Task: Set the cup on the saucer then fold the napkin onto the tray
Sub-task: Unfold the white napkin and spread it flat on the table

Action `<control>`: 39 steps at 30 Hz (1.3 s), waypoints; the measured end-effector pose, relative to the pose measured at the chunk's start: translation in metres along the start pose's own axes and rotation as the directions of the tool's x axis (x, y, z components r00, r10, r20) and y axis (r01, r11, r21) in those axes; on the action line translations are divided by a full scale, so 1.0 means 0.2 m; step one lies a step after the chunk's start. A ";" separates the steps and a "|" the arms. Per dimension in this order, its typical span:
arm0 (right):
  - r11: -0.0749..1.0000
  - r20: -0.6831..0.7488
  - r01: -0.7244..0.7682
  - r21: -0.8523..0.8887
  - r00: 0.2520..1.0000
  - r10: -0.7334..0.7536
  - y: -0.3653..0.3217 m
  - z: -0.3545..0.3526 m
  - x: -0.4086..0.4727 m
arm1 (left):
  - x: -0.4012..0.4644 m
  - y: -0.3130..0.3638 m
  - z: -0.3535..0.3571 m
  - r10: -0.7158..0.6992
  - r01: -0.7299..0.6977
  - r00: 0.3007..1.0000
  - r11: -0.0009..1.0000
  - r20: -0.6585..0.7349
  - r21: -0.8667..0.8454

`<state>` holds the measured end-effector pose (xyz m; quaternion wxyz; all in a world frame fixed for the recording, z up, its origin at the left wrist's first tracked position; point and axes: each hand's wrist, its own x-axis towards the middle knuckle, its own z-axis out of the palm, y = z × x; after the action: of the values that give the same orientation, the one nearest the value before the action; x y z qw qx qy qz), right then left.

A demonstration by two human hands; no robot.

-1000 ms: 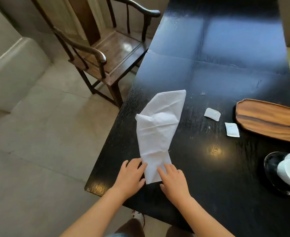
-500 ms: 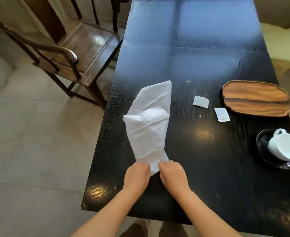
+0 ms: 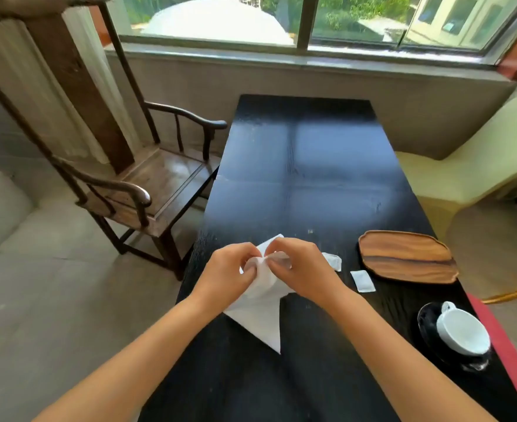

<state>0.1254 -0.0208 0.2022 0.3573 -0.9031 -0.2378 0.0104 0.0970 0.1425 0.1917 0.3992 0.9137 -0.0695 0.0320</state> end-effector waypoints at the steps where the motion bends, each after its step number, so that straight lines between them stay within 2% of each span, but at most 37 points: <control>1: 1.000 -0.002 0.022 0.005 1.000 -0.022 -0.04 -0.05 0.02 | 0.04 0.05 -0.07 0.024 -0.024 1.000 1.000 -0.018 0.018; 5: 0.993 -0.087 0.089 0.075 0.993 -0.083 -0.19 -0.22 0.07 | 0.18 0.25 -0.29 0.066 -0.063 0.994 0.998 -0.090 0.030; 7: 0.987 -0.162 0.137 0.087 0.979 -0.121 -0.25 -0.30 0.09 | 0.24 0.33 -0.37 0.060 -0.060 0.996 0.998 -0.065 0.011; 8: 0.984 -0.186 0.166 0.072 0.971 -0.150 -0.28 -0.34 0.10 | 0.27 0.36 -0.40 0.075 -0.076 0.997 0.997 -0.025 -0.022; 11: 0.976 -0.210 0.218 -0.015 0.954 -0.216 -0.35 -0.47 0.12 | 0.28 0.48 -0.48 0.199 -0.159 0.973 0.944 0.117 -0.290; 12: 0.973 -0.204 0.221 -0.062 0.952 -0.229 -0.38 -0.52 0.12 | 0.27 0.51 -0.50 0.233 -0.179 0.963 0.928 0.134 -0.326; 13: 0.968 -0.197 0.221 -0.121 0.950 -0.241 -0.40 -0.57 0.12 | 0.27 0.53 -0.52 0.265 -0.216 0.954 0.932 0.138 -0.292; 15: 0.949 -0.213 0.221 -0.225 0.939 -0.269 -0.44 -0.66 0.10 | 0.26 0.56 -0.56 0.326 -0.312 0.934 0.944 0.147 -0.107; 17: 0.944 -0.245 0.231 -0.237 0.925 -0.289 -0.45 -0.77 0.08 | 0.26 0.57 -0.57 0.398 -0.403 0.904 0.915 0.153 0.002; 20: 0.940 -0.160 0.274 -0.205 0.938 -0.309 -0.47 -0.89 0.04 | 0.24 0.64 -0.56 0.530 -0.530 0.840 0.848 0.115 -0.030; 23: 0.919 -0.034 0.322 -0.229 0.941 -0.338 -0.53 -0.92 0.01 | 0.25 0.73 -0.51 0.514 -0.491 0.848 0.854 0.130 -0.174; 28: 0.931 0.013 0.316 -0.185 0.948 -0.319 -0.53 -1.03 -0.02 | 0.25 0.79 -0.50 0.443 -0.395 0.885 0.877 0.142 -0.273; 32: 0.961 0.062 0.256 -0.108 0.966 -0.251 -0.50 -1.13 -0.07 | 0.22 0.82 -0.59 0.469 -0.320 0.823 0.849 0.321 -0.419; 36: 0.980 0.005 0.195 -0.051 0.981 -0.195 -0.45 -1.23 -0.09 | 0.23 0.81 -0.63 0.402 -0.300 0.829 0.906 0.388 -0.298; 39: 0.981 -0.003 0.173 -0.092 0.985 -0.174 -0.42 -1.28 -0.09 | 0.23 0.74 -0.67 0.329 -0.288 0.854 0.944 0.402 -0.162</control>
<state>0.1221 -0.1397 0.4436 0.3165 -0.8943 -0.3142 -0.0367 0.1204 0.1366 0.3942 0.4077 0.8552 -0.3016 -0.1069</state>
